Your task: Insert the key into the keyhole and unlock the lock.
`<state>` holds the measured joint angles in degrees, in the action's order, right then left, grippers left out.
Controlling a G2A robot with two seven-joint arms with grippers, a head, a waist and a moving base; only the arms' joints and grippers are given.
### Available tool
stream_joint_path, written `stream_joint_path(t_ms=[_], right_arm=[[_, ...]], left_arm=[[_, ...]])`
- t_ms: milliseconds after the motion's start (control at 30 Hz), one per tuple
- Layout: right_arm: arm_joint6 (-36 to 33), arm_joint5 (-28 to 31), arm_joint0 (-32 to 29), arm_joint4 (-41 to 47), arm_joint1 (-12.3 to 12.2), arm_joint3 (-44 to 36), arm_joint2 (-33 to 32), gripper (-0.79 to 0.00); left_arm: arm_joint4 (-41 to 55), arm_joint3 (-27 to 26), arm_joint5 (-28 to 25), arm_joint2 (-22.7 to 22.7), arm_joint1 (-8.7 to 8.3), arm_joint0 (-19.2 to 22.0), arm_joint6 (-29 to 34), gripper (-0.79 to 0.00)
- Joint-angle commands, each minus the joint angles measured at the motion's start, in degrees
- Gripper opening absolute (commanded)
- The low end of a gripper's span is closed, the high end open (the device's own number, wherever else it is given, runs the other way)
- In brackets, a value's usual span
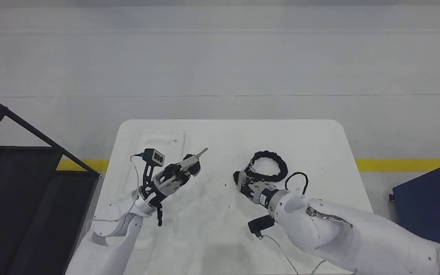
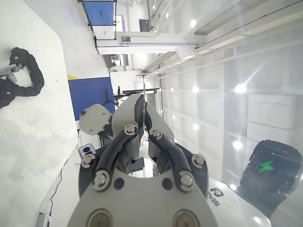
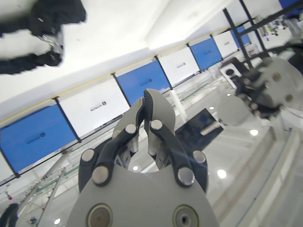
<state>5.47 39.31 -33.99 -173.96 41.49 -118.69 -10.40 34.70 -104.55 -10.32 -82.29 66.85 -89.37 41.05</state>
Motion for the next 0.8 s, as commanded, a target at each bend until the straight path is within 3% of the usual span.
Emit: stream_joint_path(t_ms=[0, 33, 167, 367, 600, 767], right_arm=[[1.83, 0.80, 0.24, 6.42, 0.88, 1.52, -1.51, -0.419], [3.05, 1.38, -0.13, 10.59, 1.36, 2.76, -2.51, 0.000], [2.94, 0.75, 0.25, 18.44, 3.02, 4.71, -6.45, 0.000], [2.94, 0.75, 0.25, 18.44, 3.02, 4.71, -6.45, 0.000], [2.94, 0.75, 0.25, 18.44, 3.02, 4.71, -6.45, 0.000], [2.94, 0.75, 0.25, 18.44, 3.02, 4.71, -6.45, 0.000]], left_arm=[[0.38, 0.22, -0.24, -0.32, -0.02, -0.01, -0.02, -0.785], [0.47, 0.32, -0.42, -0.56, -0.03, 0.00, -0.07, -0.785], [0.98, 0.58, -0.85, -1.25, -0.09, -0.11, -0.04, -0.785], [2.38, 0.94, -1.19, -2.12, -0.15, -0.41, 0.50, -0.785], [-4.45, 0.90, -7.32, -3.16, -0.38, -0.05, 1.08, -0.785], [-5.16, 0.73, -7.55, -3.16, -0.41, -0.09, 1.29, -0.785]])
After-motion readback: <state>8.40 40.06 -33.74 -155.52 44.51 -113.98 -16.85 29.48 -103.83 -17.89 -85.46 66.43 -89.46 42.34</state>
